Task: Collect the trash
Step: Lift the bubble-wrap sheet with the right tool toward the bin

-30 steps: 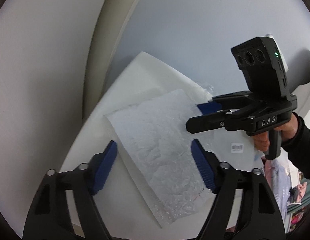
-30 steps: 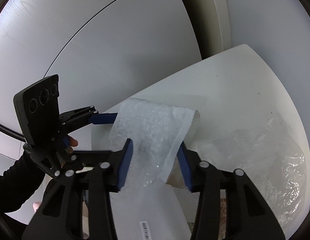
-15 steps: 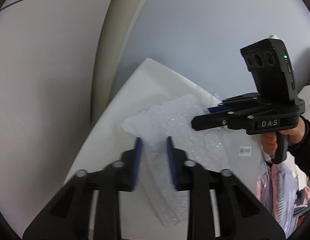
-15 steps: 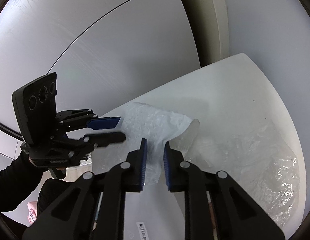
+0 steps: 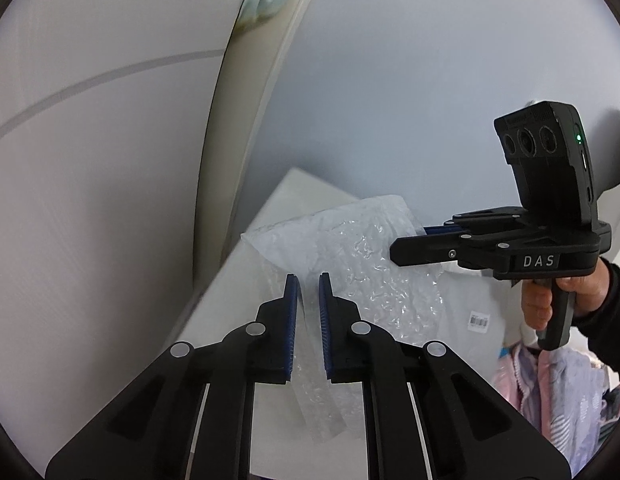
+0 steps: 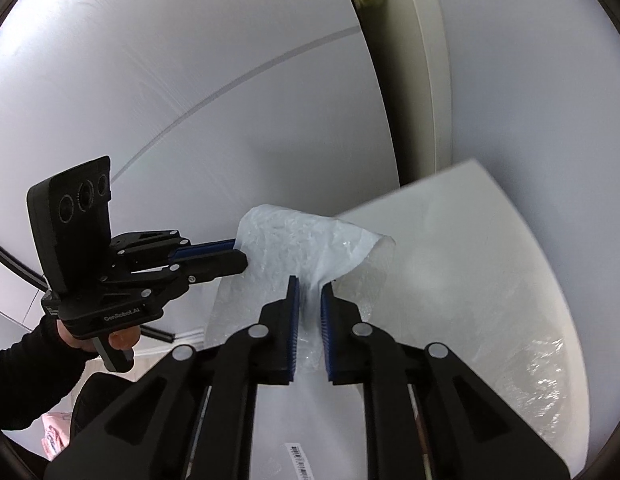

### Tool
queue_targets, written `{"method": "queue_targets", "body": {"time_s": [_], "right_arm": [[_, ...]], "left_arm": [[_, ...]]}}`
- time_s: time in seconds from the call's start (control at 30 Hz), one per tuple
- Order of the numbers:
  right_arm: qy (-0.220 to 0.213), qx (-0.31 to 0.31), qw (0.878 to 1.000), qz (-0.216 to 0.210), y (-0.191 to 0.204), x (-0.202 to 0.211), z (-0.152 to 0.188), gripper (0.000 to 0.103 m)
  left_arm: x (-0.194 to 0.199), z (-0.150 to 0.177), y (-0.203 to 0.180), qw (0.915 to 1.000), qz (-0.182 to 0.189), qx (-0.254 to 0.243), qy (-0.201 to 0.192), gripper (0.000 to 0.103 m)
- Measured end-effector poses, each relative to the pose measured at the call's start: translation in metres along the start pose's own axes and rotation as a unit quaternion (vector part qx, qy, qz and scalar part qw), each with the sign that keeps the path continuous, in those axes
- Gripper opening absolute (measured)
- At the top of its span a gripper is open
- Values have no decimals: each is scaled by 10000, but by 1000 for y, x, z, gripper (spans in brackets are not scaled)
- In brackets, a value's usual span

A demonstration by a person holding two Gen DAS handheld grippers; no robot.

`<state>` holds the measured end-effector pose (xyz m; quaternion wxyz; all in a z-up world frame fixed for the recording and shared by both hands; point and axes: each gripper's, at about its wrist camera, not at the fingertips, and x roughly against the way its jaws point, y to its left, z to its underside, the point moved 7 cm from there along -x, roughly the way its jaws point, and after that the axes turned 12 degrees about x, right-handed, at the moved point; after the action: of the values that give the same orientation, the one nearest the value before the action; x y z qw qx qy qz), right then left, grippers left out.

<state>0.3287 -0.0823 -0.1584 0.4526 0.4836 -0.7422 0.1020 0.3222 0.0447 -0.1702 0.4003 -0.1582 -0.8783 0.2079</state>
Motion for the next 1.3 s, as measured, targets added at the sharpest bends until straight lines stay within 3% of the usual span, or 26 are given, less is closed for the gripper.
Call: {"method": "queue_targets", "body": {"time_s": [0.17,0.47,0.73,1.0,1.3], "right_arm": [[-350,172,9992,103,12,30,-10,12],[-668,291,9972,185,29,72,-14,12],[-863,417,9951,226,39,102,-39,12],[-858,506,9950,98,49,115,-49,12],[-952,776,9924,-120,103,109,-58,12]], "left_arm": [[25,-13,-15,9997,-48,-123,-214,9],[65,-26,-44,9981,-119,-303,-519,9],[98,-35,-65,9961,-183,-437,-745,9],[116,-36,-58,9954,-273,-421,-818,9],[168,-22,-43,9926,-517,-335,-1050,9]]}}
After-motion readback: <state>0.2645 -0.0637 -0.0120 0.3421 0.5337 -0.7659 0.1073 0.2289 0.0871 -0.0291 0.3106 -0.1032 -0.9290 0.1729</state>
